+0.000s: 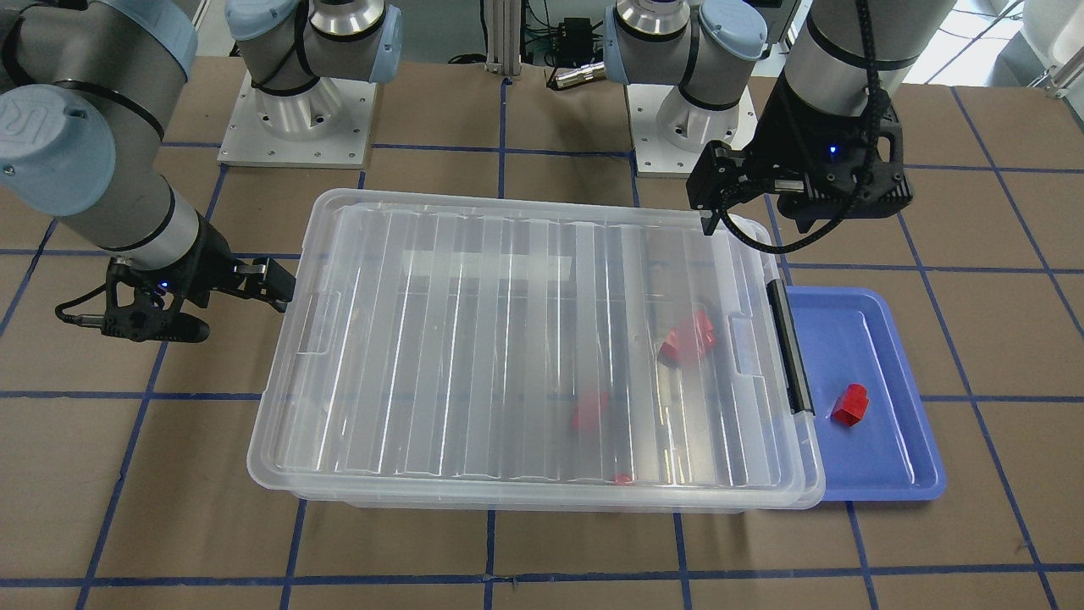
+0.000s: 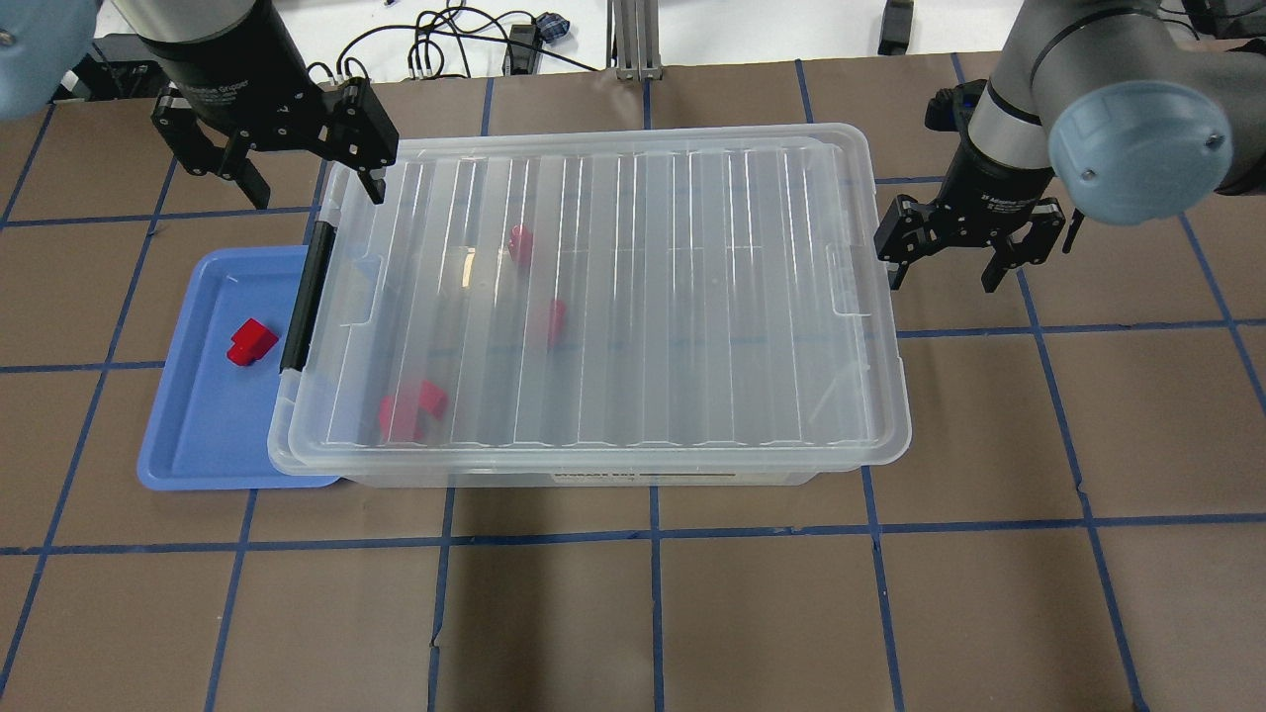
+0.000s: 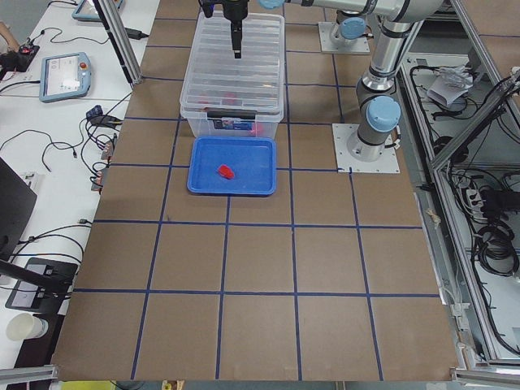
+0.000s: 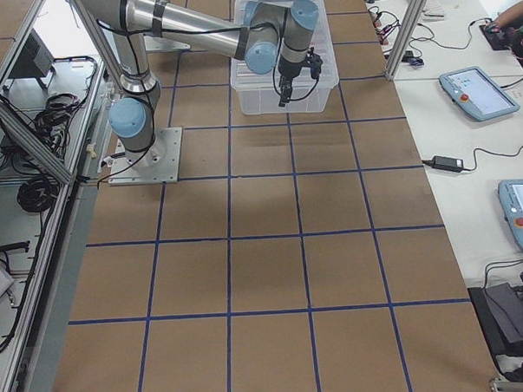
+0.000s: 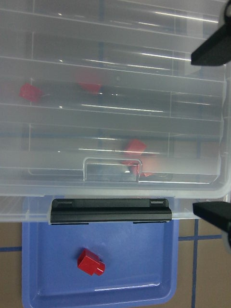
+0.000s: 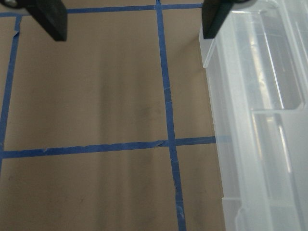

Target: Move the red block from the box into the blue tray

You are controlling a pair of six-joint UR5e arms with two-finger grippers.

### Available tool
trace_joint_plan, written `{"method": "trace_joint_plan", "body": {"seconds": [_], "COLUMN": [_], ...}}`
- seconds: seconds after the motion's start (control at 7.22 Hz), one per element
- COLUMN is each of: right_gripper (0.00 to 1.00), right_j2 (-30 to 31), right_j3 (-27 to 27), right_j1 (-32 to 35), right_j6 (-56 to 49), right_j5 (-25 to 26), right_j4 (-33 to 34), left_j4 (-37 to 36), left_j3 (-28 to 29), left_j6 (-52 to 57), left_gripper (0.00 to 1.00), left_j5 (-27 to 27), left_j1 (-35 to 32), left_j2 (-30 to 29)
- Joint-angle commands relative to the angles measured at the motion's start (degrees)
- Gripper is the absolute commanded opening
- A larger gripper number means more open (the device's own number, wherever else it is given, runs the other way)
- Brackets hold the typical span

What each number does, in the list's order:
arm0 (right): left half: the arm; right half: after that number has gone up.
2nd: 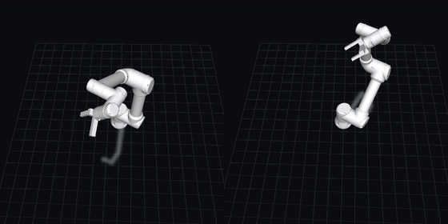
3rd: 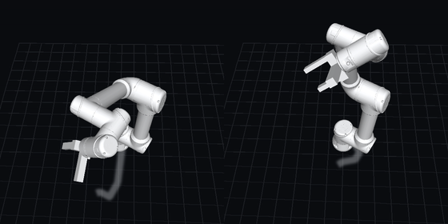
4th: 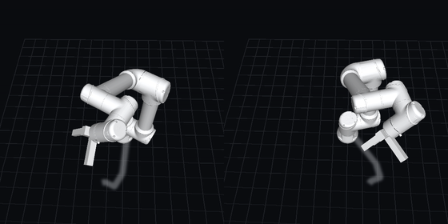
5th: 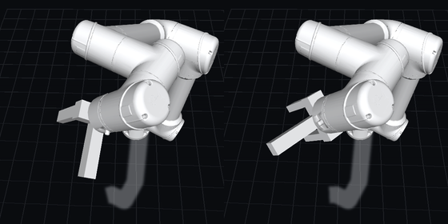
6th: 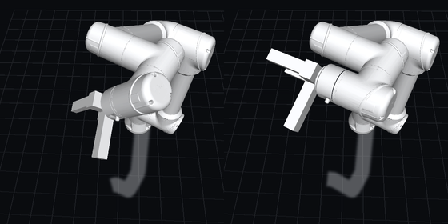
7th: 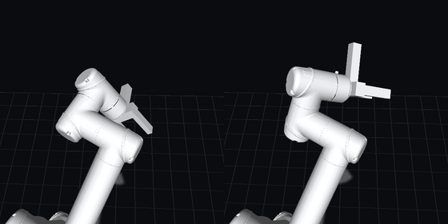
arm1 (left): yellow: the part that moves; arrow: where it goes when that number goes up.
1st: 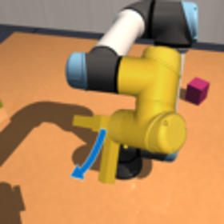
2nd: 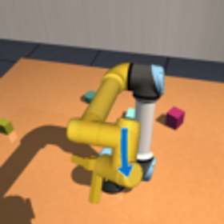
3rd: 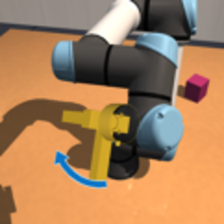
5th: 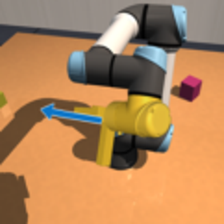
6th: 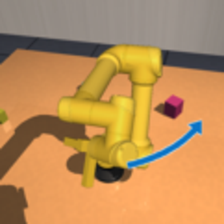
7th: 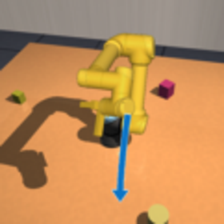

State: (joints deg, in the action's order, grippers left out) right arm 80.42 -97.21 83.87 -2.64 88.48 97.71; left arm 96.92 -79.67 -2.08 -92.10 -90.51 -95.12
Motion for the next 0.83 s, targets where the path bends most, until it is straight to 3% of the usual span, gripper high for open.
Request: {"method": "trace_joint_plan", "body": {"seconds": [0.0,0.28,0.69], "right_gripper": [1.00,1.00,1.00], "right_j2": [0.3,3.3,9.4], "right_j3": [1.0,4.6,8.4], "right_j1": [0.1,-0.2,1.5], "right_j6": [0.1,0.3,8.5], "right_j5": [0.1,0.6,0.7], "right_j4": [-0.1,-3.9,-13.8], "left_j4": [0.0,-0.2,-0.2], "left_j3": [-0.2,-0.2,-0.2], "left_j6": [0.1,0.5,0.6], "left_gripper": [1.00,1.00,1.00], "left_j5": [0.2,0.3,0.3], "left_j1": [0.0,0.6,0.8], "left_j2": [0.4,0.1,0.2]}}
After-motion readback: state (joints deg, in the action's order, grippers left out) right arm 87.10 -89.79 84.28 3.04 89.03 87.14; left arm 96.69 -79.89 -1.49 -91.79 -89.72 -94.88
